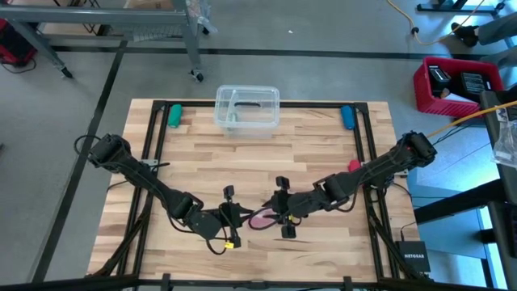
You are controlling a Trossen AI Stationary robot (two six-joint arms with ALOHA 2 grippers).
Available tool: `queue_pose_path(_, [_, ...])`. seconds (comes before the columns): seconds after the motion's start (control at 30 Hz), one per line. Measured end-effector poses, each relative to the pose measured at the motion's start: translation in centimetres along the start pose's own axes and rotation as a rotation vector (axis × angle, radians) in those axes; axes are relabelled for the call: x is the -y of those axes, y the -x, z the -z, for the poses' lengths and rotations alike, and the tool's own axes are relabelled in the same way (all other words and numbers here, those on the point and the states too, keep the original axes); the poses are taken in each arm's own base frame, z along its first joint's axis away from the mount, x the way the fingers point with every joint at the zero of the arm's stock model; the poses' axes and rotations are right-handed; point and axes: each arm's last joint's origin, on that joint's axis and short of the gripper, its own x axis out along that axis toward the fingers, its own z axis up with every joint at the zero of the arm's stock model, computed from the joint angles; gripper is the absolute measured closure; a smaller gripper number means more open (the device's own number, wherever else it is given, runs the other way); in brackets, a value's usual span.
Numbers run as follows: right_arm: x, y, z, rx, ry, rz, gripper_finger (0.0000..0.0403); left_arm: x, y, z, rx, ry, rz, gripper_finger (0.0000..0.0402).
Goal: Roll bandage
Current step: Close the transparent zip bag
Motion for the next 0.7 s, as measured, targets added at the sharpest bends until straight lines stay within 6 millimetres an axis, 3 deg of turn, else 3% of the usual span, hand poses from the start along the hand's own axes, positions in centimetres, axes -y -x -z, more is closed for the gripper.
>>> queue_pose_path(0.3, [-0.03,0.02,-0.60,0.063,0.033,0.014,0.0314,0.01,-0.01,-0.01,0.001,0.001,0.000,0.0401])
queue_pose_path(0.57, [0.07,0.00,-0.16,0.018,0.049,0.024,0.0387,0.00,-0.02,0.00,0.001,0.001,0.000,0.0401])
queue_pose_path(0.7, [0.15,0.01,0.18,-0.017,0.058,0.032,0.0398,0.02,-0.05,-0.08,0.008,0.000,0.001,0.0401])
